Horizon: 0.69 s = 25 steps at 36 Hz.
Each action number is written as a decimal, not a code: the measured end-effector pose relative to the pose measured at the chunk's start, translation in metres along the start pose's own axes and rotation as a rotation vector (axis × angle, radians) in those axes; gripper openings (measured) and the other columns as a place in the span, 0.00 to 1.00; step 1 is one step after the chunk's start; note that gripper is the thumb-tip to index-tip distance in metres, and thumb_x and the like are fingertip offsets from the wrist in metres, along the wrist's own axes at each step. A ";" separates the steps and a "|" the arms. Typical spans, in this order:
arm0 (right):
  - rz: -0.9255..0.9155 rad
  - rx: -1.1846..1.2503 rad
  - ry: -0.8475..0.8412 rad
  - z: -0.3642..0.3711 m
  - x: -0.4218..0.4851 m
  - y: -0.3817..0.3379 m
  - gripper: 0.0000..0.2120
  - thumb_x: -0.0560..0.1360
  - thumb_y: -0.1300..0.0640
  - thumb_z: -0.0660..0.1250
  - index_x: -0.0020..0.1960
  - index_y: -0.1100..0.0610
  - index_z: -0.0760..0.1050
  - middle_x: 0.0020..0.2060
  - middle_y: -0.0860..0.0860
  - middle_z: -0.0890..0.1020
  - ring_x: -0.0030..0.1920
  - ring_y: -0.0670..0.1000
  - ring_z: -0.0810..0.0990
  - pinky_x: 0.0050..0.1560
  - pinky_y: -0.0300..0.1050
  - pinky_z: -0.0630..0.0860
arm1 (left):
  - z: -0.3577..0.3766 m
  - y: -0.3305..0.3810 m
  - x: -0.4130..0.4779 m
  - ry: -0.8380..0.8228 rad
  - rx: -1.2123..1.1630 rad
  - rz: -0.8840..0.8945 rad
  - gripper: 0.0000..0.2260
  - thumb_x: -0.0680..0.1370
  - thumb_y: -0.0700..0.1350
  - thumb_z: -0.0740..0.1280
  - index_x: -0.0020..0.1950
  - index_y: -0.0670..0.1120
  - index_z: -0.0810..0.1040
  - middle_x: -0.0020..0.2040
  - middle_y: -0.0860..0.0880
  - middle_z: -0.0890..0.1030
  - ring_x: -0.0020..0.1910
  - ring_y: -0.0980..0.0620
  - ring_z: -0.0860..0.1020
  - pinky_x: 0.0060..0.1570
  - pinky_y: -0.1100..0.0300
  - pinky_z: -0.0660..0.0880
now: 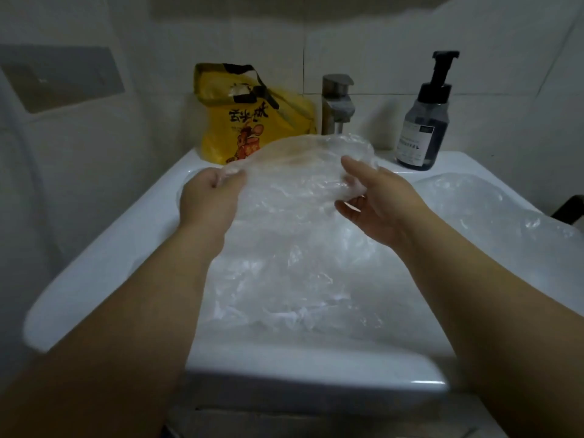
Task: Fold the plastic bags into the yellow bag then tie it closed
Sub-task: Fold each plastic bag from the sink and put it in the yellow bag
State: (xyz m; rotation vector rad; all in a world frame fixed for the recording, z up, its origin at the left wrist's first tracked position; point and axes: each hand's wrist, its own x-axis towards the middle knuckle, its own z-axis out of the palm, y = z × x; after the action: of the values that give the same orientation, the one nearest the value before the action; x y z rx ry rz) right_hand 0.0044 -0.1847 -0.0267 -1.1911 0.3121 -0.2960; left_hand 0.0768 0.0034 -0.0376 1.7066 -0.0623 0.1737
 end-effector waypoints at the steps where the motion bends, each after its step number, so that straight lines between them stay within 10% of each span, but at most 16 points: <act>1: -0.019 0.004 0.004 0.001 0.000 0.000 0.12 0.75 0.60 0.69 0.58 0.56 0.73 0.53 0.55 0.80 0.53 0.54 0.80 0.47 0.45 0.78 | 0.001 -0.001 -0.002 -0.055 0.022 -0.013 0.08 0.77 0.46 0.69 0.50 0.47 0.72 0.41 0.45 0.71 0.39 0.49 0.68 0.39 0.57 0.65; 6: -0.075 -0.061 -0.016 0.005 -0.003 0.003 0.08 0.75 0.65 0.68 0.51 0.56 0.73 0.52 0.54 0.81 0.52 0.54 0.81 0.54 0.46 0.78 | 0.002 -0.005 -0.008 -0.107 0.324 0.163 0.37 0.73 0.50 0.73 0.77 0.50 0.58 0.73 0.49 0.64 0.69 0.48 0.68 0.57 0.58 0.67; 12: -0.052 0.024 -0.285 0.013 -0.013 0.005 0.13 0.76 0.72 0.59 0.58 0.66 0.73 0.46 0.58 0.79 0.50 0.58 0.79 0.59 0.56 0.75 | 0.011 0.002 -0.016 -0.357 0.099 0.042 0.30 0.76 0.62 0.63 0.75 0.51 0.64 0.62 0.56 0.76 0.53 0.56 0.77 0.57 0.56 0.72; 20: 0.095 0.256 -0.315 0.013 -0.020 -0.001 0.22 0.66 0.67 0.56 0.58 0.68 0.74 0.43 0.60 0.78 0.43 0.59 0.78 0.50 0.50 0.76 | 0.003 0.003 -0.014 -0.276 0.158 0.190 0.29 0.75 0.61 0.67 0.74 0.59 0.64 0.71 0.53 0.62 0.70 0.56 0.63 0.62 0.60 0.63; 22: 0.097 0.205 -0.312 0.014 -0.021 -0.001 0.14 0.73 0.67 0.55 0.54 0.66 0.75 0.46 0.60 0.80 0.45 0.58 0.79 0.51 0.49 0.77 | 0.003 0.001 -0.015 -0.379 0.111 0.158 0.26 0.74 0.57 0.70 0.70 0.58 0.69 0.67 0.58 0.69 0.64 0.62 0.68 0.58 0.65 0.66; 25: 0.071 0.146 -0.299 0.015 -0.023 -0.001 0.10 0.76 0.67 0.58 0.55 0.64 0.74 0.47 0.59 0.82 0.44 0.55 0.82 0.46 0.46 0.81 | 0.008 -0.002 -0.020 -0.448 0.057 0.159 0.04 0.76 0.48 0.70 0.48 0.50 0.81 0.32 0.62 0.78 0.31 0.66 0.75 0.34 0.73 0.71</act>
State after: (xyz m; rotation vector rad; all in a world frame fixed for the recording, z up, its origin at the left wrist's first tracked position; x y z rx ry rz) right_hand -0.0106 -0.1636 -0.0190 -1.0605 0.0699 -0.0746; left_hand 0.0579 -0.0051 -0.0438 1.7704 -0.5295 -0.0932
